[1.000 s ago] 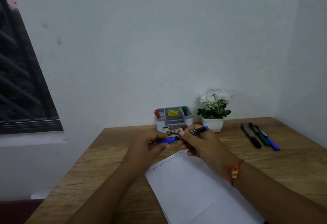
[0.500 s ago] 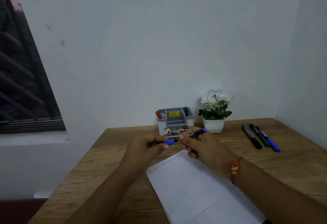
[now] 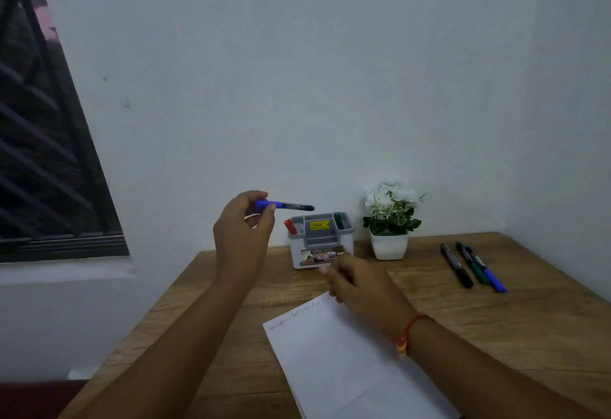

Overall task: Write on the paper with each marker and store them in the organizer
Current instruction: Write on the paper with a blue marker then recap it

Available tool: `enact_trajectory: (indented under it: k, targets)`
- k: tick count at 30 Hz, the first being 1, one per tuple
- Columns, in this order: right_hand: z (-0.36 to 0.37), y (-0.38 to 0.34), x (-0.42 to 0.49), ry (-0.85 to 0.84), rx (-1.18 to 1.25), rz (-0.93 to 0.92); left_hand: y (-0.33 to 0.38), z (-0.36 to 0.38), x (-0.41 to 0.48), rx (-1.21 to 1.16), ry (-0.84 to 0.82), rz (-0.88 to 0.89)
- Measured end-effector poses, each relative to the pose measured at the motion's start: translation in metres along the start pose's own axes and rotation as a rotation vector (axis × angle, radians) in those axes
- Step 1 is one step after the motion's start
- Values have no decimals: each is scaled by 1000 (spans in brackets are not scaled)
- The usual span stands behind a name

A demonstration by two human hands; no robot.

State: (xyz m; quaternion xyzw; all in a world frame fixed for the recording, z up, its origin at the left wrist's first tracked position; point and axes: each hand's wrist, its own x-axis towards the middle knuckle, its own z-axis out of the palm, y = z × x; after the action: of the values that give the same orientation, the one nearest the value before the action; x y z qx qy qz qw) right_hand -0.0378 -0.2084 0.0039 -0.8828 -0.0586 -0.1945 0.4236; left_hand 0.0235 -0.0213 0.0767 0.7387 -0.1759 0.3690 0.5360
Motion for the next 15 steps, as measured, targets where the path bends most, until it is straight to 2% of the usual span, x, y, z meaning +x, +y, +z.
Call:
enact_trajectory:
  k: [5,15]
  targets:
    - [1,6,0,-33,-265,-135,-10,22,27,56,1,-7]
    - [-2,2,1,-14,-414,-219,-36,56,24,130,-138,-94]
